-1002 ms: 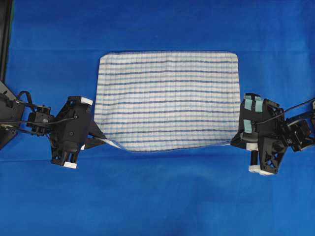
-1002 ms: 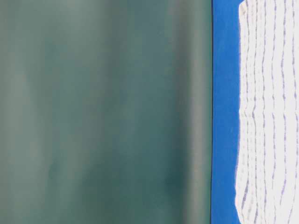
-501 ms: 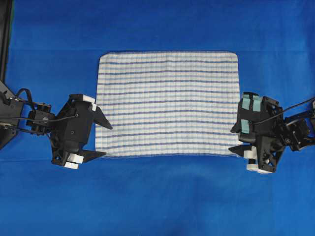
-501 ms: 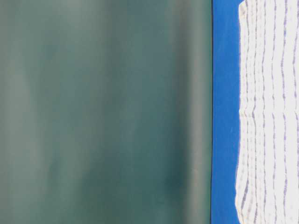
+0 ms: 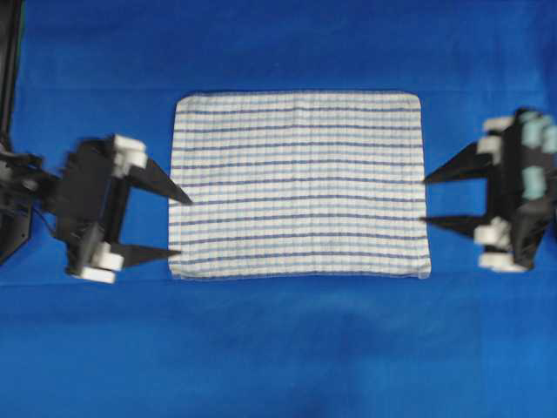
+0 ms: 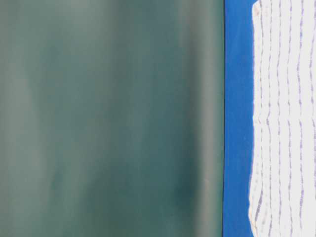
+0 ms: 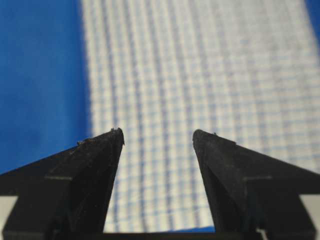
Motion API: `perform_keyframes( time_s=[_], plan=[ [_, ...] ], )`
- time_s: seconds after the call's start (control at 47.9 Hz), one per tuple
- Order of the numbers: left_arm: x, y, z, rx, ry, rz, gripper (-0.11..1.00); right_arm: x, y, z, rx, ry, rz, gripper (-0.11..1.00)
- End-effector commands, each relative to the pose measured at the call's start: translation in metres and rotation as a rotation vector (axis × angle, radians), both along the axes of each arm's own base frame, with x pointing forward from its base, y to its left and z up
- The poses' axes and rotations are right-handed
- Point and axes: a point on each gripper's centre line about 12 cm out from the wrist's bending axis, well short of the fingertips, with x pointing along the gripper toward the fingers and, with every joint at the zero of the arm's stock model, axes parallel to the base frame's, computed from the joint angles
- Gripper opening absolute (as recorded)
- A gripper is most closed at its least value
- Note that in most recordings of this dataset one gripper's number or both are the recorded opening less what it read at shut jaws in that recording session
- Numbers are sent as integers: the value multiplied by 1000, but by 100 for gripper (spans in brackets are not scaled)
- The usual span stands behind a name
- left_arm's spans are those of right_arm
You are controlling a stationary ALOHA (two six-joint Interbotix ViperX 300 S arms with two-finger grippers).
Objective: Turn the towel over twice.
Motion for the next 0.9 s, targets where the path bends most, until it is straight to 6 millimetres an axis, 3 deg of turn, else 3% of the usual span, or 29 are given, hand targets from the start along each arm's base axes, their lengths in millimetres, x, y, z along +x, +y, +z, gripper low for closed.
perform_keyframes(
  time_s=[0.0,0.167,0.355,0.585,0.877],
  plan=[
    [-8,7,17,-9,-67,22,77,-10,-8,20,-28,-79,-8,63],
    [-31,21,32,-12,-150,73,77,-33,-18,46,-77,-185,-25,62],
    [-60,34,38,-10,-213,128,77,-60,-32,54,-119,-240,-72,62],
    [-91,42,23,-10,-259,171,77,-87,-39,30,-112,-255,-92,62],
    [-107,44,-8,-15,-232,196,77,-106,-47,-7,-64,-253,-145,62]
  ],
)
